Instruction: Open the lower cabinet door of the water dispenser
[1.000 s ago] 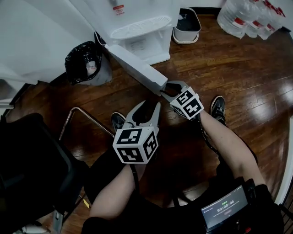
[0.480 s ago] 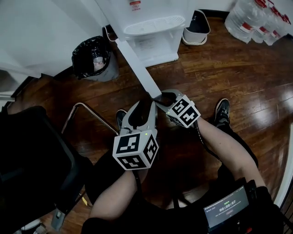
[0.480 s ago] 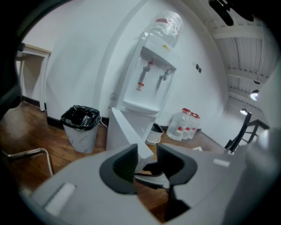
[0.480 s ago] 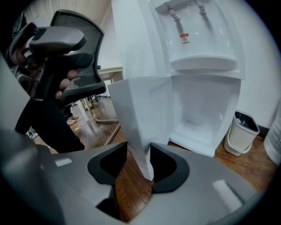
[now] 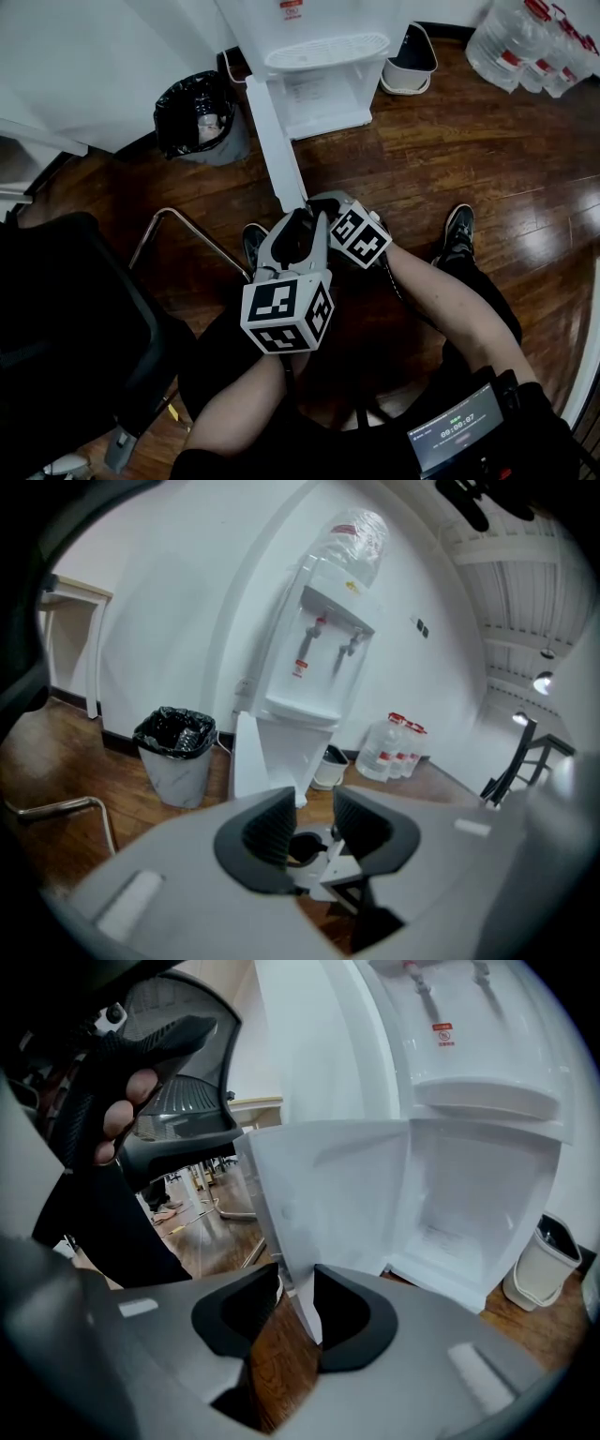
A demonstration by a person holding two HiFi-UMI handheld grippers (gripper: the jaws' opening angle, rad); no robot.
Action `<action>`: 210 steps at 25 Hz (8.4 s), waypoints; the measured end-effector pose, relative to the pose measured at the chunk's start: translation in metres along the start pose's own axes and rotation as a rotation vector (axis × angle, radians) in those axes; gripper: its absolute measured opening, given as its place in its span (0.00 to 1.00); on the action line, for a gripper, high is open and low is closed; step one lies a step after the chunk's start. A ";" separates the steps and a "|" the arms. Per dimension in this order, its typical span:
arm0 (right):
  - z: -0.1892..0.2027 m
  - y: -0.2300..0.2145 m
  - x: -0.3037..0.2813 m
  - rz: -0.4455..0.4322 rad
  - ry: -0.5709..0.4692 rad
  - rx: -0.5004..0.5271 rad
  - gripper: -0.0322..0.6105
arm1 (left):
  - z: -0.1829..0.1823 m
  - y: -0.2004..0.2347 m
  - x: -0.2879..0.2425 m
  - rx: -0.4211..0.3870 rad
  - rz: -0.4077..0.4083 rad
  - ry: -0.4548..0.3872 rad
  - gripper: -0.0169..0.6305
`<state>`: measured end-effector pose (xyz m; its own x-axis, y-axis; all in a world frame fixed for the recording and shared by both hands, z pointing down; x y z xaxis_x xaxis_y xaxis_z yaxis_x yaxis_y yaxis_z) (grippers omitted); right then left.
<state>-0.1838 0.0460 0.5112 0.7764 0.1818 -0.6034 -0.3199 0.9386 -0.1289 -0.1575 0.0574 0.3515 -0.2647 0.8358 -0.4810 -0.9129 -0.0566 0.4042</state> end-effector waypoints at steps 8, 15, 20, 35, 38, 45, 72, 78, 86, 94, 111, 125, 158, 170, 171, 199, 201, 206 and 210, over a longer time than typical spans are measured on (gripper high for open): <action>0.001 -0.005 0.053 0.058 -0.059 -0.105 0.16 | -0.007 -0.015 0.004 0.018 0.042 -0.033 0.24; -0.021 -0.016 0.155 0.242 -0.229 -0.363 0.14 | 0.006 -0.032 0.020 -0.057 0.090 -0.082 0.24; -0.016 -0.005 0.196 0.387 -0.265 -0.344 0.14 | 0.049 -0.029 0.030 -0.059 0.114 -0.009 0.23; -0.013 -0.011 0.189 0.328 -0.252 -0.318 0.14 | 0.055 -0.058 0.007 -0.050 0.192 0.072 0.22; -0.014 -0.011 0.198 0.321 -0.238 -0.294 0.14 | 0.056 -0.058 0.003 -0.048 0.186 0.090 0.22; -0.029 -0.027 0.211 0.300 -0.254 -0.273 0.14 | 0.043 -0.053 -0.005 -0.096 0.098 0.019 0.22; -0.071 -0.055 0.249 0.196 -0.399 -0.460 0.14 | 0.129 0.097 -0.091 -0.192 -0.245 0.207 0.33; -0.085 -0.066 0.241 0.148 -0.405 -0.475 0.14 | 0.135 0.079 -0.103 -0.244 -0.188 0.212 0.26; -0.094 -0.097 0.229 0.136 -0.376 -0.476 0.14 | 0.139 0.051 -0.134 -0.302 -0.129 0.220 0.24; -0.100 -0.139 0.231 0.114 -0.386 -0.557 0.14 | 0.131 0.006 -0.187 -0.363 -0.021 0.220 0.22; -0.107 -0.234 0.255 0.192 -0.410 -0.605 0.14 | 0.070 -0.029 -0.311 -0.352 0.019 0.144 0.23; -0.098 -0.253 0.260 0.182 -0.385 -0.620 0.14 | 0.091 -0.023 -0.350 -0.233 -0.013 0.210 0.23; -0.094 -0.257 0.277 0.169 -0.408 -0.640 0.13 | 0.066 -0.022 -0.401 -0.276 0.003 0.164 0.25; -0.091 -0.214 0.258 0.240 -0.347 -0.535 0.12 | 0.041 -0.048 -0.315 -0.258 0.049 0.114 0.25; -0.088 -0.208 0.258 0.252 -0.342 -0.532 0.12 | 0.037 -0.051 -0.305 -0.254 0.055 0.102 0.25; -0.070 -0.063 0.250 0.549 -0.461 -0.285 0.11 | -0.025 -0.061 -0.010 -0.215 0.087 -0.247 0.24; -0.077 -0.055 0.248 0.541 -0.465 -0.232 0.11 | -0.025 -0.061 -0.007 -0.201 0.081 -0.265 0.24; -0.079 -0.051 0.248 0.545 -0.456 -0.165 0.11 | -0.020 -0.062 -0.011 -0.206 0.078 -0.238 0.24; -0.080 -0.047 0.246 0.537 -0.466 -0.184 0.10 | -0.019 -0.062 -0.009 -0.225 0.077 -0.231 0.24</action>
<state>-0.0212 0.0229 0.3057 0.6239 0.7473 -0.2286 -0.7757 0.6278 -0.0644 -0.1042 0.0432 0.3163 -0.2815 0.9248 -0.2560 -0.9456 -0.2220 0.2378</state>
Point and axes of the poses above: the fingertips, and each gripper's own axes: x backward along the fingers, y to its left, z out of its underside, the point moved 1 cm from there along x, backward along the fingers, and after that the axes turned 4 degrees about x, right-handed, at the moved point
